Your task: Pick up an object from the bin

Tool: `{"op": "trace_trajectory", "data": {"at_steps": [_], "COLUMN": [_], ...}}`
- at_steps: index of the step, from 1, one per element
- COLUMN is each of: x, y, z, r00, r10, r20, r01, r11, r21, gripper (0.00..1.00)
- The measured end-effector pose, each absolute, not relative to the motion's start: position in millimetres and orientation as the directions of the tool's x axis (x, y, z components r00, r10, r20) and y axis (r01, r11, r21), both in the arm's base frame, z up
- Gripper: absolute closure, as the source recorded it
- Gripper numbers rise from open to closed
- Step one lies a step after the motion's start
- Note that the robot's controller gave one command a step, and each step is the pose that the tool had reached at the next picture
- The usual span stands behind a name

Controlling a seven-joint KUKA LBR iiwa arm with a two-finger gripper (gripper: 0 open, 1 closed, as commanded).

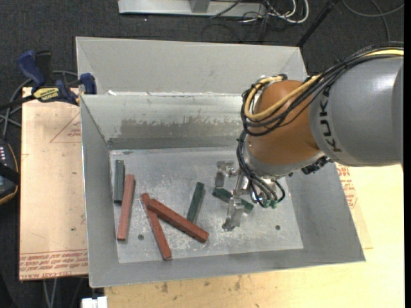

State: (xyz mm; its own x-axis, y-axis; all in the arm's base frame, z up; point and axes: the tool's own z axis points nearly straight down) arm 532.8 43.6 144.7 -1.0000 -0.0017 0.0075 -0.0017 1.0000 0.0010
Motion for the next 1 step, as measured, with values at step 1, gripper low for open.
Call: {"op": "trace_trajectory", "data": {"at_steps": [1], "x": [592.3], "y": [18.2], "z": [66.9], "r00": [-0.989], "r10": [-0.151], "r20": [0.000], "r01": [-0.151], "r11": [0.989], "r21": [0.000], "gripper": [0.00]}}
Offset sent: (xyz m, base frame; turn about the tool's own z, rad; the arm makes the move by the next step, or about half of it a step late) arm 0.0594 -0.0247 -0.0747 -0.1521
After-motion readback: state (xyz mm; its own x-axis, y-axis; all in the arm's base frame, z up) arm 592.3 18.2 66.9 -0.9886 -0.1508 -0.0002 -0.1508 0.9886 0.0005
